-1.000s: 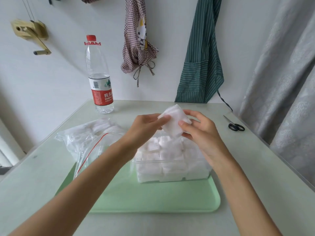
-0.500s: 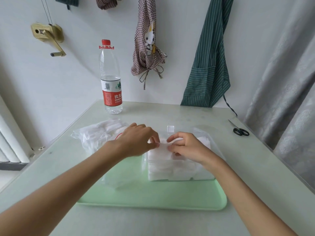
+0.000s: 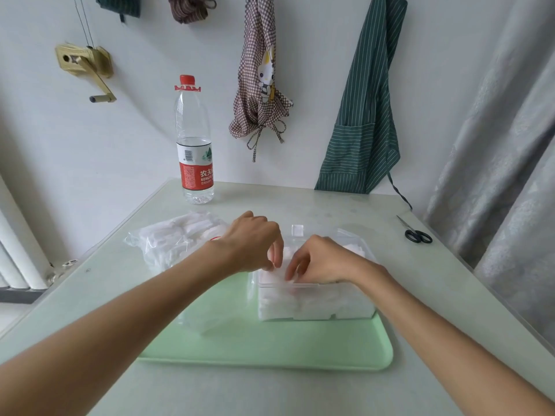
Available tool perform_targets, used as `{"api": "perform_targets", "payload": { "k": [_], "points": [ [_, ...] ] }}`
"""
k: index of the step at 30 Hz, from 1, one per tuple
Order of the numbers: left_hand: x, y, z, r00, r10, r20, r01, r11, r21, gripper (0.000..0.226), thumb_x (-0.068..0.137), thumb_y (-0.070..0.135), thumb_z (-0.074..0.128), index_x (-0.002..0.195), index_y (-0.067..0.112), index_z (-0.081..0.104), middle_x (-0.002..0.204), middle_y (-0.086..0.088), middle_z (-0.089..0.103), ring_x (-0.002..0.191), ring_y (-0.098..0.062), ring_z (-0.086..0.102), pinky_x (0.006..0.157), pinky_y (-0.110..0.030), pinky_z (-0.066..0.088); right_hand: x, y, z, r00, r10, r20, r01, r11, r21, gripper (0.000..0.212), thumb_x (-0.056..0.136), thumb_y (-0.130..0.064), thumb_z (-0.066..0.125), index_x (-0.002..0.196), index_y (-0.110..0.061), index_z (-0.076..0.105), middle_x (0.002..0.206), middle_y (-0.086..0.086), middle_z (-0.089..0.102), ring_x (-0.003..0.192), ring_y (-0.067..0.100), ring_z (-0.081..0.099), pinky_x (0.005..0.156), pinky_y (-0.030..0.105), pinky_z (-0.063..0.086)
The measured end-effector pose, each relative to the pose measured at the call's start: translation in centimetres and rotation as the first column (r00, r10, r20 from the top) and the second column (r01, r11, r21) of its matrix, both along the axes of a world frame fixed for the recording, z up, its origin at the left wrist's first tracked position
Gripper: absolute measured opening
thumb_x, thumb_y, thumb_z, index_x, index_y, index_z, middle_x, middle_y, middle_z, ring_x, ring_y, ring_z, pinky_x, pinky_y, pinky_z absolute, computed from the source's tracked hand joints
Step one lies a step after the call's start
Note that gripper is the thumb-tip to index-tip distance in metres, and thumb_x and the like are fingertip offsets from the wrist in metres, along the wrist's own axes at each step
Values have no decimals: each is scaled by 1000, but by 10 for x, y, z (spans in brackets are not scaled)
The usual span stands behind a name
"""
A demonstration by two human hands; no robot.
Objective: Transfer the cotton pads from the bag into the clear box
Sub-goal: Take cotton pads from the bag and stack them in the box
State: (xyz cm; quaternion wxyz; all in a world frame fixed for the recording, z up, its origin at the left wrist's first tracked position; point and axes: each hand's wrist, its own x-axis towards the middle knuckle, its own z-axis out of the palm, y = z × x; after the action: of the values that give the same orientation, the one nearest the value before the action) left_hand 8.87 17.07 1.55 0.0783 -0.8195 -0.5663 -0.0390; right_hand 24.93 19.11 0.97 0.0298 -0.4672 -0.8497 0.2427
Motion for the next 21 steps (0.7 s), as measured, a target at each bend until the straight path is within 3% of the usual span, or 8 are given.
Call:
{"api": "perform_targets", "payload": {
  "k": [3,6,10,14,16,18,21],
  "points": [
    [2,1,1,996,-23,-82,16,996,-87,17,81,34,68,98,33,72,99,15,69,101,-9,57,76,-23,24,-6,2,5,995,45,93,-46,999,-2,22,77,-13,64,85,-30,76,68,-5,64,59,9,53,53,14,42],
    [3,1,5,994,-15,-105,-6,980,-201,30,78,47,68,105,33,71,100,13,69,102,-11,55,80,-23,25,-2,6,17,997,26,71,-21,997,-77,16,72,-16,74,85,-25,74,74,6,73,57,9,62,58,19,48],
    [7,4,3,987,-12,-160,-27,971,-236,34,74,43,72,106,33,70,101,13,69,101,-12,55,81,-23,28,-2,7,12,992,-32,122,30,999,20,21,69,-23,78,89,-27,74,67,-4,70,56,5,61,67,23,51],
    [10,7,-7,987,-16,-161,-17,979,-205,27,75,36,73,101,31,72,98,12,71,99,-13,60,82,-23,37,-6,3,-7,987,-70,144,55,993,103,17,81,-21,66,92,-29,76,71,-13,58,69,12,52,58,22,38],
    [11,6,-6,986,-26,-166,-9,979,-206,29,74,39,74,101,29,72,99,12,70,99,-14,60,82,-24,37,-4,3,-7,990,-72,125,60,994,97,18,81,-20,66,93,-29,76,70,-14,55,72,13,52,59,22,40],
    [8,1,1,993,-31,-114,7,978,-209,32,74,39,75,104,30,69,100,15,68,102,-12,59,83,-24,35,1,2,-2,993,-69,91,63,996,67,17,79,-25,70,95,-29,75,67,-17,54,71,11,54,68,24,47],
    [-11,-22,20,974,72,216,-40,988,-152,37,73,37,77,108,36,66,91,23,54,94,-2,52,79,-22,35,15,-3,5,994,-98,-47,99,995,5,22,72,-36,78,93,-32,73,67,-10,67,57,4,60,71,25,51]
  ]
}}
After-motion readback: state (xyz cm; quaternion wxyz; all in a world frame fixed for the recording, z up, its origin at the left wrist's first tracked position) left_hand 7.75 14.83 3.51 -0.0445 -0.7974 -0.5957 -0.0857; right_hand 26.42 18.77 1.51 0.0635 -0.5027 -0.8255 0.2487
